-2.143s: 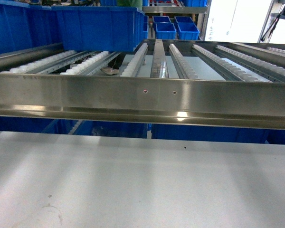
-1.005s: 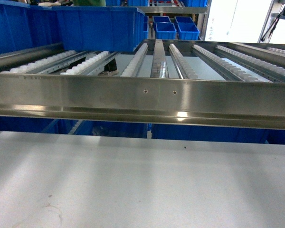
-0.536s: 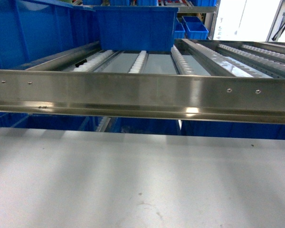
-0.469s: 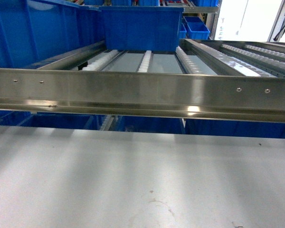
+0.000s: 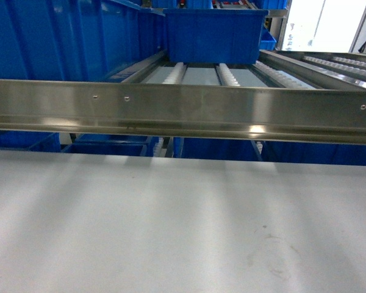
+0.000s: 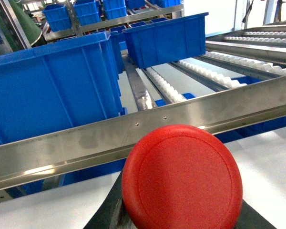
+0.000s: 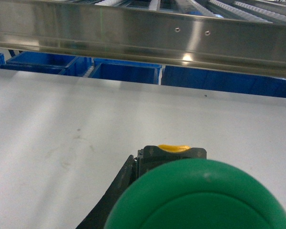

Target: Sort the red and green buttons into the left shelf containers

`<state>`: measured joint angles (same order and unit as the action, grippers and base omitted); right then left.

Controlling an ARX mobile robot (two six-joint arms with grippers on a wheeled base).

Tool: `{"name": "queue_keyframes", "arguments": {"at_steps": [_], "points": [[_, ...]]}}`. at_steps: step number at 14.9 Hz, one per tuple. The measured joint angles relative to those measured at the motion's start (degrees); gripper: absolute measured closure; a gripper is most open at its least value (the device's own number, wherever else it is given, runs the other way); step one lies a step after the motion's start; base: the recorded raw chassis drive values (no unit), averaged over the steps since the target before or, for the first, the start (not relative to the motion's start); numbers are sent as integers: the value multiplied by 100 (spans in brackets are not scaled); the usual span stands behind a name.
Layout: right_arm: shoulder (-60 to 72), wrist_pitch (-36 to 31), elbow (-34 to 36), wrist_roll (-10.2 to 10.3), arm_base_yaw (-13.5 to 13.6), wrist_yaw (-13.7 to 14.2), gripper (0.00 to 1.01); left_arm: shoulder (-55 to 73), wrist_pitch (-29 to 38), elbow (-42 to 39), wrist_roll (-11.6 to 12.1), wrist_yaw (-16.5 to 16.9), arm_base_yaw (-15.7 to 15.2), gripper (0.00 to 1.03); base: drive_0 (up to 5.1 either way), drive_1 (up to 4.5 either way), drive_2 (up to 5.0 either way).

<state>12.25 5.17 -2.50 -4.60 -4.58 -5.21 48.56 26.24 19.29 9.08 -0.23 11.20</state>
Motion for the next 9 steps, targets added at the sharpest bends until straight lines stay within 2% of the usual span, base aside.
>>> {"name": "queue_keyframes", "arguments": {"at_steps": [9], "points": [[7,2,0,0,2,-15,75,7,-4,0,2,2,7,79,-475,112,367]]}}
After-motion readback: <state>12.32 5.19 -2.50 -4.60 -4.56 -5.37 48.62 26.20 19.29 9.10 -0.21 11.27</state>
